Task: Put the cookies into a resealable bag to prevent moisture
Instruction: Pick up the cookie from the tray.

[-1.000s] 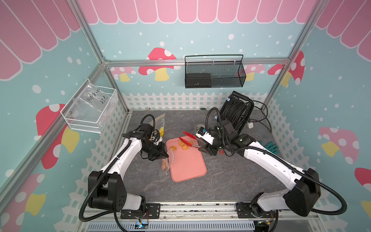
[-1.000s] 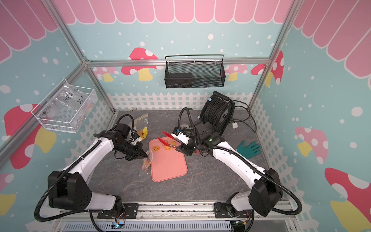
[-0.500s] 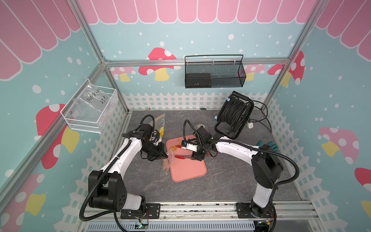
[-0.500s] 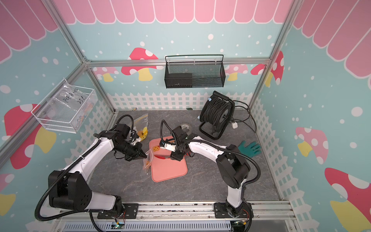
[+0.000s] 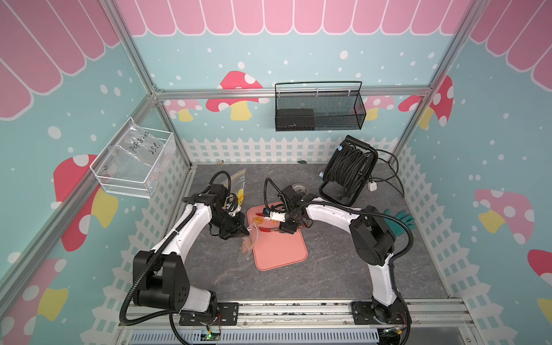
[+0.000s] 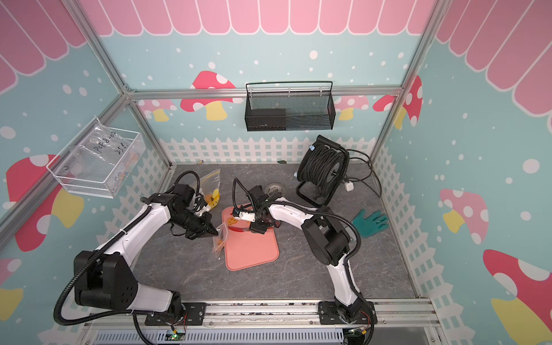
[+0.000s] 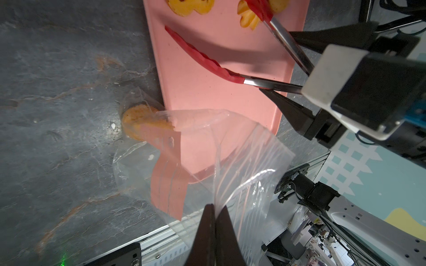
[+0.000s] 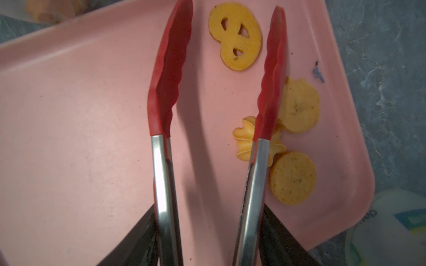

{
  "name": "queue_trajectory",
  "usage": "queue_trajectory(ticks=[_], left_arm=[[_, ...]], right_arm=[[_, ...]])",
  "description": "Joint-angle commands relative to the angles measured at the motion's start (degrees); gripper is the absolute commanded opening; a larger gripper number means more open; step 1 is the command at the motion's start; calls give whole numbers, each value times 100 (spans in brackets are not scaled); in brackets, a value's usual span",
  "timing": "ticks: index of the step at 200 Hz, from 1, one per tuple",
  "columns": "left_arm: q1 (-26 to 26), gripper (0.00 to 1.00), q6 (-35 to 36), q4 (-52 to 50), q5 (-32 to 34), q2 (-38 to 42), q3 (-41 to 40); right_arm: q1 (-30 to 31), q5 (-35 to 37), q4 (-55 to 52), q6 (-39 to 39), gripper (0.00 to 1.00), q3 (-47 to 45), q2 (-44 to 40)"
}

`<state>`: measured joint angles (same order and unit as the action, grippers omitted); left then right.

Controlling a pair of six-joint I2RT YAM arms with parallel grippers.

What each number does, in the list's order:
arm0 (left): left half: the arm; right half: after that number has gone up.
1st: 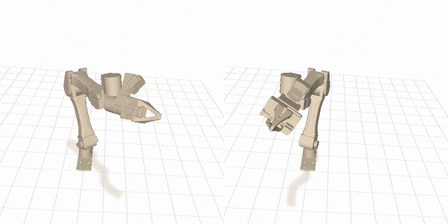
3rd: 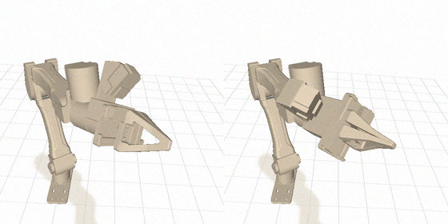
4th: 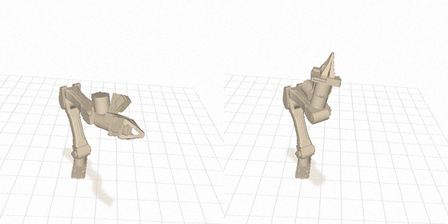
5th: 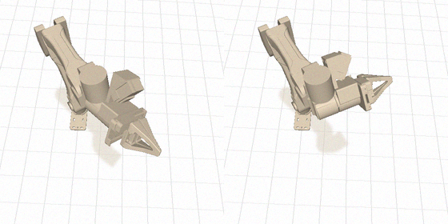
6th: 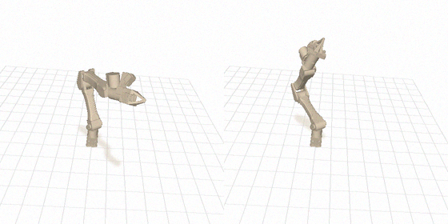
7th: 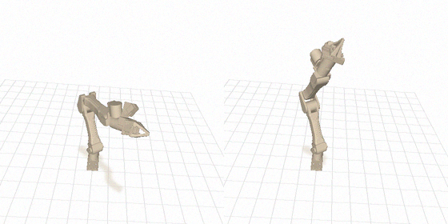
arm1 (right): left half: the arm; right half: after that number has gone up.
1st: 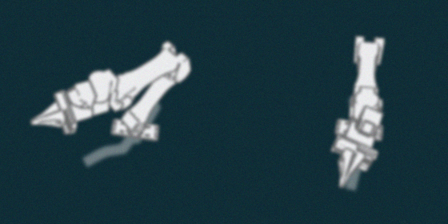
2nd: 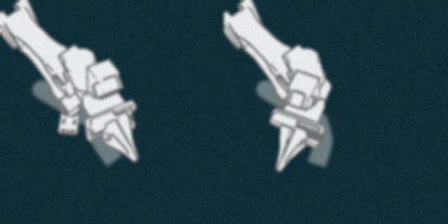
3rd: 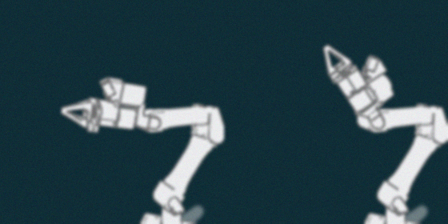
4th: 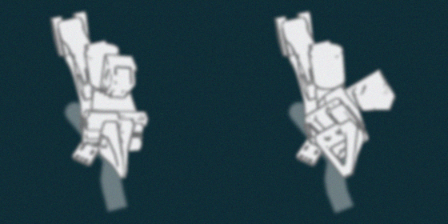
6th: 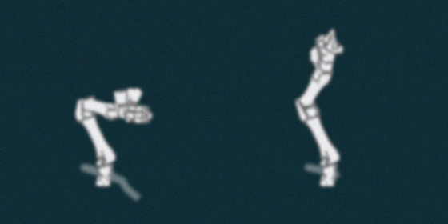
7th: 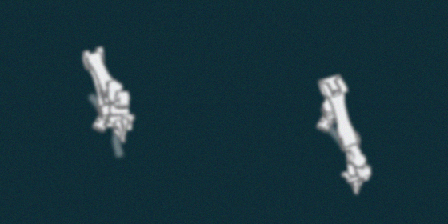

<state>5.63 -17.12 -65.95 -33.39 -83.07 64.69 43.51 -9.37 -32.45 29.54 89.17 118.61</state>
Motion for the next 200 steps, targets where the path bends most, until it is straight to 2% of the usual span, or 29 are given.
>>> queue_trajectory(ticks=[1, 50, 78, 111, 144, 164, 200], left_arm=[[-49, 0, 209, -78, 50, -78, 132], [-45, 0, 236, -76, 74, -118, 141], [-51, 0, 245, -77, 95, -139, 143], [-50, 0, 254, -85, 113, -155, 180], [-52, 0, 273, -115, 122, -210, 221], [-46, 0, 280, -121, 131, -236, 254], [-51, 0, 263, -128, 142, -280, 333]], right_arm=[[13, -82, -220, 128, 60, 334, 90], [9, -71, -588, 109, 45, 558, 133], [9, -52, -614, -45, 42, 507, -175], [-26, -109, -514, -280, 38, 86, -933], [-79, -335, -399, -580, 36, -694, -2118], [-86, -659, -379, -784, 35, -1111, -2727], [-43, -1730, -43, -1285, 35, -1593, -3424]])
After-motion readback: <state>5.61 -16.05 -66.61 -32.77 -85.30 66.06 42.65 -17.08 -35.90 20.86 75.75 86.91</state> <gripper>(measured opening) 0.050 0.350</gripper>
